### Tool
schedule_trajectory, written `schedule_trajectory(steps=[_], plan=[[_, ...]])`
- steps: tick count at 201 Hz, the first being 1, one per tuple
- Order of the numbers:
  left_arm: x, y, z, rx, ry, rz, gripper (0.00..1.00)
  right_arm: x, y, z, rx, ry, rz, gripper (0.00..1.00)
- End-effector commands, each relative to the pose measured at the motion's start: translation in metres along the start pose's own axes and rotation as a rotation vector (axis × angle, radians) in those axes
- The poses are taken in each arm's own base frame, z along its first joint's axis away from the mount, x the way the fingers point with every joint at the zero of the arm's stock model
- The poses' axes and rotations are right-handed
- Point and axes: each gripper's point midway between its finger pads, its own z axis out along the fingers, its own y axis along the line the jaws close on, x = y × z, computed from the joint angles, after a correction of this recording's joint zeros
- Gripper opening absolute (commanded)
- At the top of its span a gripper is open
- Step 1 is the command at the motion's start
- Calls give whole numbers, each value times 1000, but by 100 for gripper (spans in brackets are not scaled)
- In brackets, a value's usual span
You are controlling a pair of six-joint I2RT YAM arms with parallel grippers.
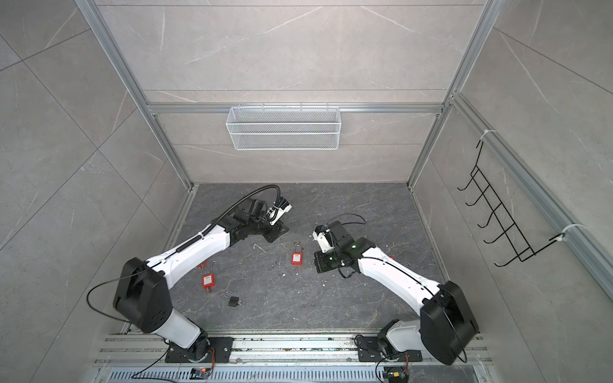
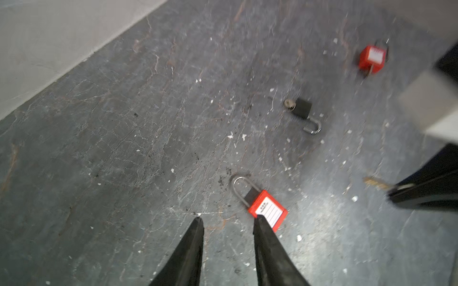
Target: Lock with the key
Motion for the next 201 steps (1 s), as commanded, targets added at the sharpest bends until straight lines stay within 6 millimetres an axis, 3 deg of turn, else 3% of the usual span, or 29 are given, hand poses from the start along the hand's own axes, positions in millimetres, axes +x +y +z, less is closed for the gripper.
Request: schedule_trajectory(steps=[1, 8, 12, 16, 21, 72, 111, 129, 157, 201], plan=[[-5, -9, -12, 27, -84, -216, 39, -22, 9, 9, 5, -34, 106, 0], [0, -9, -16, 16, -86, -230, 47, -26, 11, 15, -8, -46, 124, 0], [1, -8, -18, 3, -94, -237, 62, -28, 12, 18, -15, -53, 130, 0], [2, -7, -21, -6, -103, -242, 93, -31, 13, 21, -24, -58, 137, 0], [3, -6, -24, -18, -114, -229, 99, -33, 14, 25, -33, -61, 141, 0], [16, 20, -49, -212, -201, -308, 100, -38, 17, 68, -73, 30, 171, 0], [28, 26, -53, -264, -150, -330, 100, -39, 5, 75, -72, 37, 213, 1], [36, 39, -55, -343, -153, -368, 100, -35, 1, 82, -69, 77, 221, 1], [32, 29, -57, -289, -207, -341, 100, -38, -6, 85, -59, 76, 240, 1], [33, 20, -61, -250, -152, -347, 100, -31, -21, 92, -14, 116, 266, 1]])
